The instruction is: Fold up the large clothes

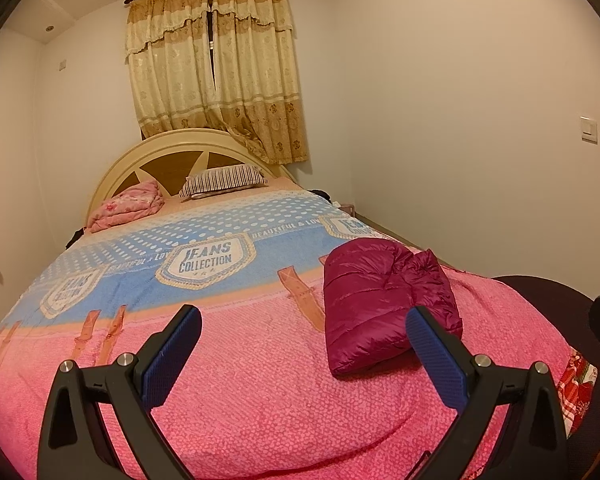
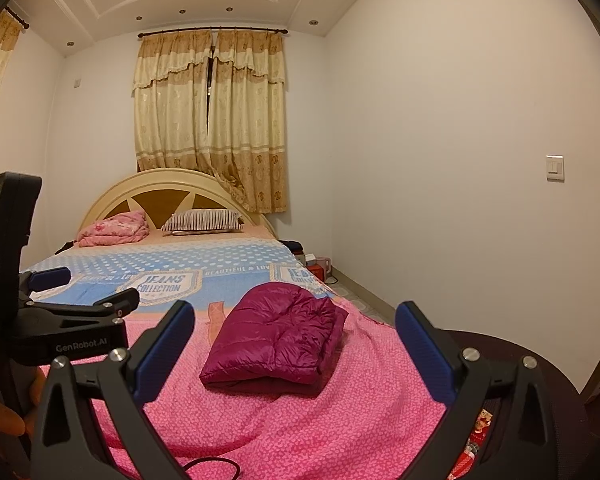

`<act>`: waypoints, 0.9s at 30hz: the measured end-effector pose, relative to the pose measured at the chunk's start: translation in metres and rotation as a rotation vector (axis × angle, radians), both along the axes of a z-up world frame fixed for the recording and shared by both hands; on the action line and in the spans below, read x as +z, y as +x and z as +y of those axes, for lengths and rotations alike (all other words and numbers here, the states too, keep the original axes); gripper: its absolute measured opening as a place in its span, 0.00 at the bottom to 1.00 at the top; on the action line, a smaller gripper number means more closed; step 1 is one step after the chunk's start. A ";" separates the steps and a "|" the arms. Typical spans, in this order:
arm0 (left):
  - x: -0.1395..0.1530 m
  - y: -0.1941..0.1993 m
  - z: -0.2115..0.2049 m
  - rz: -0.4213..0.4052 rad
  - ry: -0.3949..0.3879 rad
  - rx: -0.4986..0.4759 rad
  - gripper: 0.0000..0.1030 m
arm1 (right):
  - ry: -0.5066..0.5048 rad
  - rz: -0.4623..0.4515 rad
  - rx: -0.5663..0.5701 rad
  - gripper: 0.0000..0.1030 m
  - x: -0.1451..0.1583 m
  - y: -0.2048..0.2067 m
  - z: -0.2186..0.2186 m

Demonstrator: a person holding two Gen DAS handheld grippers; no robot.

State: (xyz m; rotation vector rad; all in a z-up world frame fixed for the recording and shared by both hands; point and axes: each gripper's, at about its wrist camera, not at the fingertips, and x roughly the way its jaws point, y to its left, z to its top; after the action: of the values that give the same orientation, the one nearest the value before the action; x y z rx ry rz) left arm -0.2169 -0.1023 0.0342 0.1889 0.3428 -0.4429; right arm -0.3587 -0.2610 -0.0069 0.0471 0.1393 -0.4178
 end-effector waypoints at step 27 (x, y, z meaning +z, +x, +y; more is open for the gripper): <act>-0.007 0.020 -0.001 0.081 -0.015 -0.037 0.99 | 0.002 0.002 0.001 0.99 -0.001 -0.001 0.001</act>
State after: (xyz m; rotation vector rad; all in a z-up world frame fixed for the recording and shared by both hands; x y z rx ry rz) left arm -0.1965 -0.1035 0.0272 0.1628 0.4154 -0.4905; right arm -0.3593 -0.2603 -0.0075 0.0485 0.1418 -0.4168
